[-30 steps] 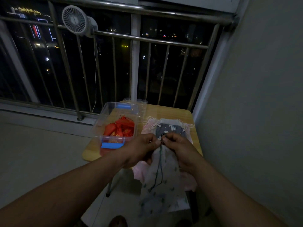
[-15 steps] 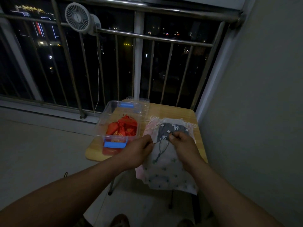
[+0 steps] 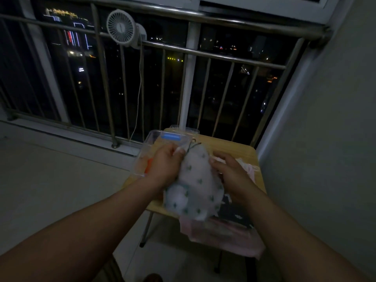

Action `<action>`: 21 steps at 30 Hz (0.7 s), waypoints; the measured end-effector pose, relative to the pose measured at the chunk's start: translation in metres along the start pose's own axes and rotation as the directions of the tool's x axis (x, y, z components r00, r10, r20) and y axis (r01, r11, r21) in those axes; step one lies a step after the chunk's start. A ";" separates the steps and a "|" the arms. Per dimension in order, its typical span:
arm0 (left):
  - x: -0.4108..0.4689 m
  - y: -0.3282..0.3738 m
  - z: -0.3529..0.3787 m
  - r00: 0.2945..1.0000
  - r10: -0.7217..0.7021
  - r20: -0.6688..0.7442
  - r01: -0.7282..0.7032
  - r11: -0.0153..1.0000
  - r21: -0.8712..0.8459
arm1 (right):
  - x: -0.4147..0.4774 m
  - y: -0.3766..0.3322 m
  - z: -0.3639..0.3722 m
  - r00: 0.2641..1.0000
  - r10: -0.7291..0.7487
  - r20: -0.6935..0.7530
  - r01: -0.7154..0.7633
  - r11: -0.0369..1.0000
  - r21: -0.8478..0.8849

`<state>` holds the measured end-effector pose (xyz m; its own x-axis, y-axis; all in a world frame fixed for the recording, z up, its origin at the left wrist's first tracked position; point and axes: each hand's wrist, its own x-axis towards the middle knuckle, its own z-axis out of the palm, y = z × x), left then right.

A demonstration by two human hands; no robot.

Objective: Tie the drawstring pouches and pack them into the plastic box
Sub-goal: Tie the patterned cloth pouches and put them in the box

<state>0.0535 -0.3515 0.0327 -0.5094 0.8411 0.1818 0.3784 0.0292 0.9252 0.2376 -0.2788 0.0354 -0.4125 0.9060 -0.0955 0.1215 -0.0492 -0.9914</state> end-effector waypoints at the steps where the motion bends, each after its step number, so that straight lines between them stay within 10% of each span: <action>1: 0.013 -0.003 -0.008 0.999 -0.020 -0.042 0.019 1.000 -0.024 | 0.004 -0.005 0.009 1.000 -0.026 0.018 0.026 0.999 -0.035; 8: 0.093 -0.016 -0.046 0.987 -0.060 -0.147 0.066 0.997 0.042 | 0.074 -0.034 0.064 0.990 -0.102 -0.093 0.087 0.984 -0.154; 13: 0.107 -0.044 -0.047 0.982 0.172 -0.084 -0.121 0.897 0.426 | 0.130 -0.018 0.082 0.973 -0.218 -0.076 0.150 0.846 -0.512; 16: 0.106 -0.069 -0.031 0.964 0.185 0.193 -0.267 0.706 0.656 | 0.145 0.007 0.088 0.968 -0.246 0.051 0.174 0.509 -0.843; 21: 0.121 -0.091 -0.005 0.718 -0.334 0.611 -0.463 0.427 0.777 | 0.137 0.002 0.109 0.877 -0.222 0.426 0.417 -0.085 -0.905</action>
<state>-0.0468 -0.2553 -0.0281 -0.0196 0.9238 -0.3823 0.9977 0.0427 0.0521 0.0828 -0.2008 0.0105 -0.7730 0.6267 0.0981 0.6344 0.7628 0.1252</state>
